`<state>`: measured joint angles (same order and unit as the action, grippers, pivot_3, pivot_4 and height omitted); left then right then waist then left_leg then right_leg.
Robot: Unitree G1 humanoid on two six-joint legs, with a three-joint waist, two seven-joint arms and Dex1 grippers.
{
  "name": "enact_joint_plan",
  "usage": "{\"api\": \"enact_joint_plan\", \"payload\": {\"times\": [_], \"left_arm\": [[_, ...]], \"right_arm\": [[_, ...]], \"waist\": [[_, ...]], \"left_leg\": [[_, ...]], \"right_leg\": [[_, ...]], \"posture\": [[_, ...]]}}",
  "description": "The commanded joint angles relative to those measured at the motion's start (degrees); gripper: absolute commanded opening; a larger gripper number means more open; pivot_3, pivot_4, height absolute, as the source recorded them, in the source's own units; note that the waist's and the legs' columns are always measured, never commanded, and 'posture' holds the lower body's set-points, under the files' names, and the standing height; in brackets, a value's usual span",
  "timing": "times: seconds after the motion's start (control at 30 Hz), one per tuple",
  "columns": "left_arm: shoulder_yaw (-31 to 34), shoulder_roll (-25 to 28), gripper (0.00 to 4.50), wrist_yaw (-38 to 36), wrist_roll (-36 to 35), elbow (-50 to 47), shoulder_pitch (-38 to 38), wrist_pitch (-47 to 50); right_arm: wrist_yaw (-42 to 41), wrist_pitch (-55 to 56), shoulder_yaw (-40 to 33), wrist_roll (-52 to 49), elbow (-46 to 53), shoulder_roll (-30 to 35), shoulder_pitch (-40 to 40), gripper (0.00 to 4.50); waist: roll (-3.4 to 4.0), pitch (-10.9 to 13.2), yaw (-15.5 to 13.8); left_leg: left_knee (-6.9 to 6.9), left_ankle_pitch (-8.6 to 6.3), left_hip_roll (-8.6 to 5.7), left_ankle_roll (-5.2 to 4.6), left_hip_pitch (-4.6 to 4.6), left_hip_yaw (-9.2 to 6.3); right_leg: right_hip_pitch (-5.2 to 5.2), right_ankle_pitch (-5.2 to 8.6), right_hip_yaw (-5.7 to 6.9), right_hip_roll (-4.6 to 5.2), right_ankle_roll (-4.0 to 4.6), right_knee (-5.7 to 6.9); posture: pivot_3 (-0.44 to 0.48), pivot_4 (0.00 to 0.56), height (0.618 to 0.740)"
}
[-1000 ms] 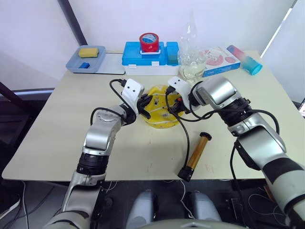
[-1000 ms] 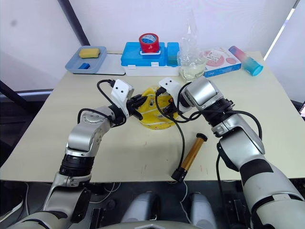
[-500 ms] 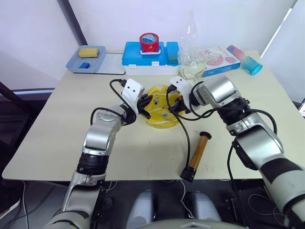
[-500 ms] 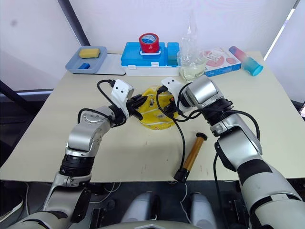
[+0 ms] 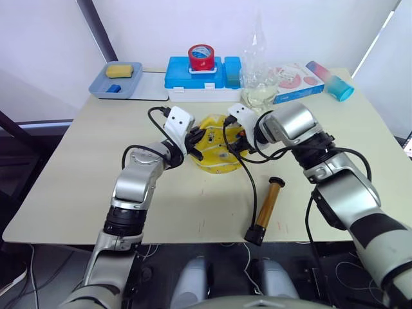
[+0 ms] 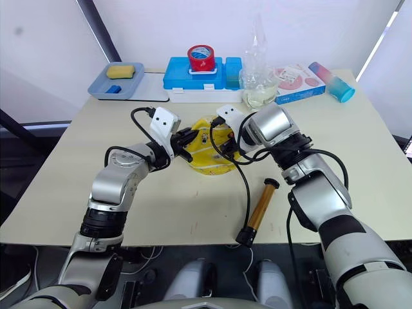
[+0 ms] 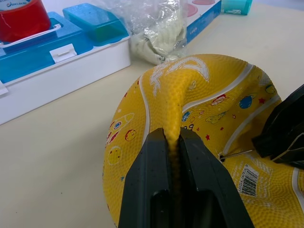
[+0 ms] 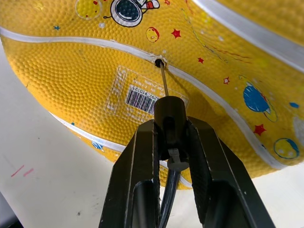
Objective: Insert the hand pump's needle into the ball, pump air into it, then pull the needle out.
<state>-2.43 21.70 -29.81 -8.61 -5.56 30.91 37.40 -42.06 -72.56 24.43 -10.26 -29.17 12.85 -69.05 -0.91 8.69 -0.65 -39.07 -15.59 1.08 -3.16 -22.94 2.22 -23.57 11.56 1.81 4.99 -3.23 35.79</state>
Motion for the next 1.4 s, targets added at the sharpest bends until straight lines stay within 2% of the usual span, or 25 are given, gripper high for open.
{"api": "enact_joint_plan", "payload": {"times": [0.03, 0.53, 0.97, 1.4], "left_arm": [[-2.41, -0.43, 0.14, -1.70, -0.98, -0.39, -1.07, 1.30], [-4.45, 0.11, 0.14, -4.40, -1.70, -1.33, -2.40, 3.13], [-2.49, -0.19, 0.14, -3.52, -2.01, 0.59, -2.26, 3.63], [-4.02, -0.76, 0.14, -5.05, -3.25, 0.11, -3.01, 5.40]], "right_arm": [[0.81, -0.58, 0.97, 1.04, -1.43, -1.18, -0.94, 0.32], [2.94, -0.30, -3.42, 1.69, -6.51, -5.75, -4.42, 0.32], [7.34, -2.25, -9.19, 1.85, -10.11, -6.80, -5.38, 0.32], [7.95, -0.98, -10.49, 0.62, -10.59, -10.94, -7.10, 0.32]], "waist": [[0.00, 0.00, 0.07], [0.02, -0.02, 1.25], [0.05, -0.04, 1.40], [0.10, -0.10, 1.57]], "left_leg": [[0.00, 0.00, 0.00, 0.00, 0.00, 0.00], [0.05, 0.00, 0.05, 0.01, 0.04, -0.02], [0.06, -0.01, 0.07, 0.02, 0.06, -0.03], [0.24, -0.08, -0.03, 0.16, 0.11, -0.03]], "right_leg": [[0.00, 0.01, 0.00, 0.00, 0.01, 0.00], [0.01, 0.02, 0.02, 0.03, 0.04, -0.01], [0.00, 0.02, 0.04, 0.12, 0.06, -0.01], [-0.04, 0.01, 0.11, 0.64, 0.06, -0.04]], "posture": [[0.000, 0.150, 0.737], [0.000, 0.150, 0.737], [0.000, 0.150, 0.737], [0.000, 0.150, 0.737]]}}
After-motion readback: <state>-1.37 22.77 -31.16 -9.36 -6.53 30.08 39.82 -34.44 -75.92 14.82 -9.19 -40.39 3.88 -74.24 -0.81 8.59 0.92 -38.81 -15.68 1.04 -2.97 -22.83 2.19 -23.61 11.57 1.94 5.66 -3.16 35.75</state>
